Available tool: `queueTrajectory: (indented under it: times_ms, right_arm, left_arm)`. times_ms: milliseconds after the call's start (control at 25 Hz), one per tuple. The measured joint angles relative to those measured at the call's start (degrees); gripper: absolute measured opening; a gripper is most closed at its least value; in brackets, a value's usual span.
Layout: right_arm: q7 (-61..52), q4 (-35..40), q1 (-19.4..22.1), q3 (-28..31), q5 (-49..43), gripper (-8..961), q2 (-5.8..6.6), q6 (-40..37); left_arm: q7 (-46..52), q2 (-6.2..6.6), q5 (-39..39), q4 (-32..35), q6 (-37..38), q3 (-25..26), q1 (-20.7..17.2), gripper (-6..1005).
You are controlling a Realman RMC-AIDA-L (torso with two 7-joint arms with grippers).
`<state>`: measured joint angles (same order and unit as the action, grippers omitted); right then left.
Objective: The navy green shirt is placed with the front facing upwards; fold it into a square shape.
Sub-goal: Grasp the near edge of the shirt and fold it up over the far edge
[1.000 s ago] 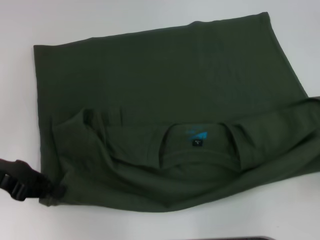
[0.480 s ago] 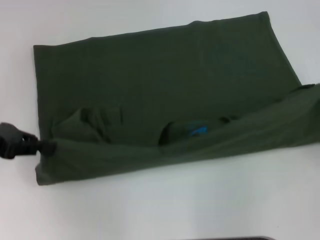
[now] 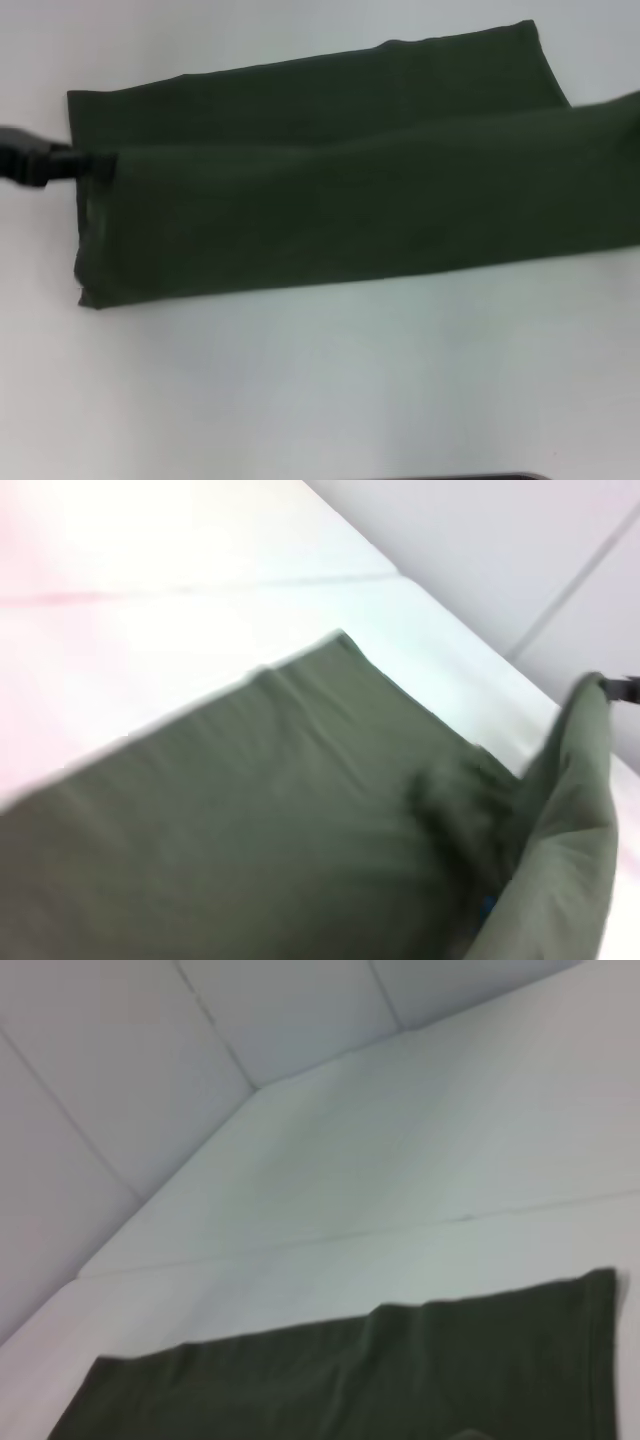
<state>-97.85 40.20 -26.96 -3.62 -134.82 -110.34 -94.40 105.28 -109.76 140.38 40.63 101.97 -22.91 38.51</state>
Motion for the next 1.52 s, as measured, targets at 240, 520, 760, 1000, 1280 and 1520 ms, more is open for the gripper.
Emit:
queueTrajectory:
  times_ms: [240,520,760,1000,1280,1520]
  right_arm:
    - [-2.47,-0.65,-3.12,-1.24,0.00,44,-0.24,5.54]
    - [-3.58,-3.23,-6.38,-4.46,0.00,44,-1.59,13.57]
    - [-5.00,-5.73,-9.13,-5.77,0.12,43,-2.01,20.01]
    - [-5.13,-5.90,-11.22,-5.97,1.34,43,-2.36,24.18]
    - [-5.15,-7.67,-12.04,-9.20,5.21,43,-2.51,30.56]
    - [-5.02,-9.67,-12.59,-13.27,7.79,44,-3.06,36.90]
  left_arm:
    - [1.23,-0.61,-0.04,-1.85,-8.25,-0.35,3.29,9]
    - [3.90,-2.35,-0.02,-4.49,-22.62,-0.47,6.18,9]
    - [4.76,-3.23,-0.01,-6.27,-30.03,-1.05,7.44,8]
    - [5.40,-3.93,-0.02,-7.21,-35.73,-1.11,7.81,8]
    - [5.52,-4.97,-0.04,-8.45,-41.77,-1.08,8.17,8]
    - [5.54,-6.01,-0.17,-9.02,-46.30,-1.08,8.58,8]
